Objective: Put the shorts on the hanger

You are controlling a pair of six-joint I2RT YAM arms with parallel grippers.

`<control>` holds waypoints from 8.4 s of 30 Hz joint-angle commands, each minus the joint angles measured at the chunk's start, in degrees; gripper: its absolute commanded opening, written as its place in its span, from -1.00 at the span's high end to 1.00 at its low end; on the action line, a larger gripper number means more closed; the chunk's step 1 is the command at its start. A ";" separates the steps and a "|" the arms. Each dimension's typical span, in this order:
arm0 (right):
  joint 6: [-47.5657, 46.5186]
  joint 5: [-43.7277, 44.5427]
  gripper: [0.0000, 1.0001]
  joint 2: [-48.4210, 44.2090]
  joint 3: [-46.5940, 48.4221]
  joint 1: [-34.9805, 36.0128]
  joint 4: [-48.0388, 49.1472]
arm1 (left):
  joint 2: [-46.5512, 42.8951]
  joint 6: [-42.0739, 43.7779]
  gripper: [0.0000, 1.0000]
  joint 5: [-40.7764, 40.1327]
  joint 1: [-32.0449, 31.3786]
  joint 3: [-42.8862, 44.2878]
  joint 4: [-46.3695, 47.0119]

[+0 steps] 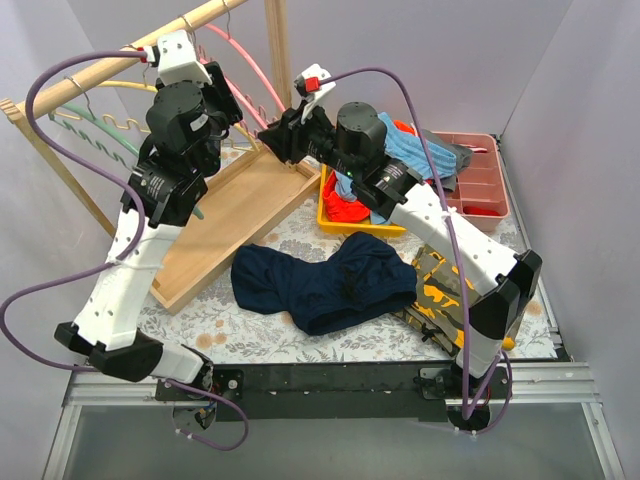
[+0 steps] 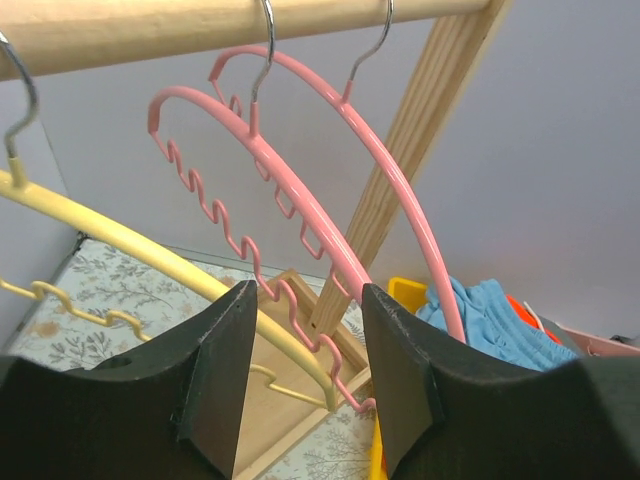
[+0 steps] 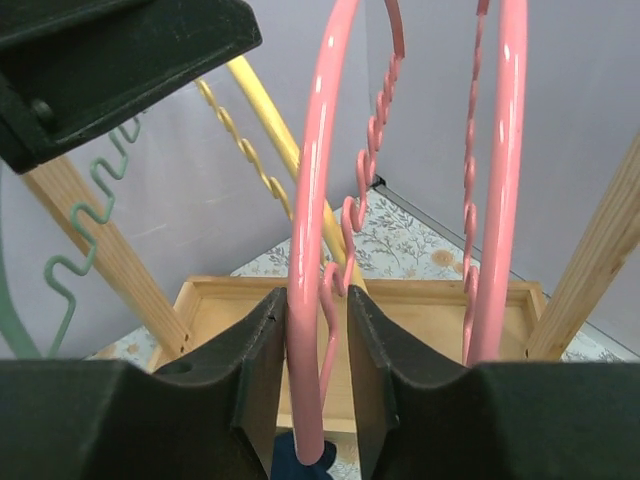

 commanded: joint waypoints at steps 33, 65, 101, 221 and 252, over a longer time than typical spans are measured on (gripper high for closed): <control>-3.85 6.58 -0.06 -6.42 -4.04 -0.01 -0.96 | -10.77 -12.59 -0.08 18.73 6.83 -4.74 -14.74; 6.61 -7.31 -0.06 -17.50 -21.45 0.07 0.89 | -31.78 -19.63 -0.19 -0.95 6.04 -18.96 -25.31; 6.96 -6.43 -0.06 -26.29 -29.72 0.07 0.01 | -26.25 -7.23 0.89 -4.13 5.78 -21.80 -10.26; 30.33 31.89 0.01 -61.54 -74.19 -3.79 -35.67 | -45.75 -24.63 1.00 73.12 -15.32 -49.81 -11.23; 22.35 37.34 0.79 -51.26 -71.13 -3.88 -23.81 | -48.64 -21.56 1.00 65.15 -15.32 -66.96 10.12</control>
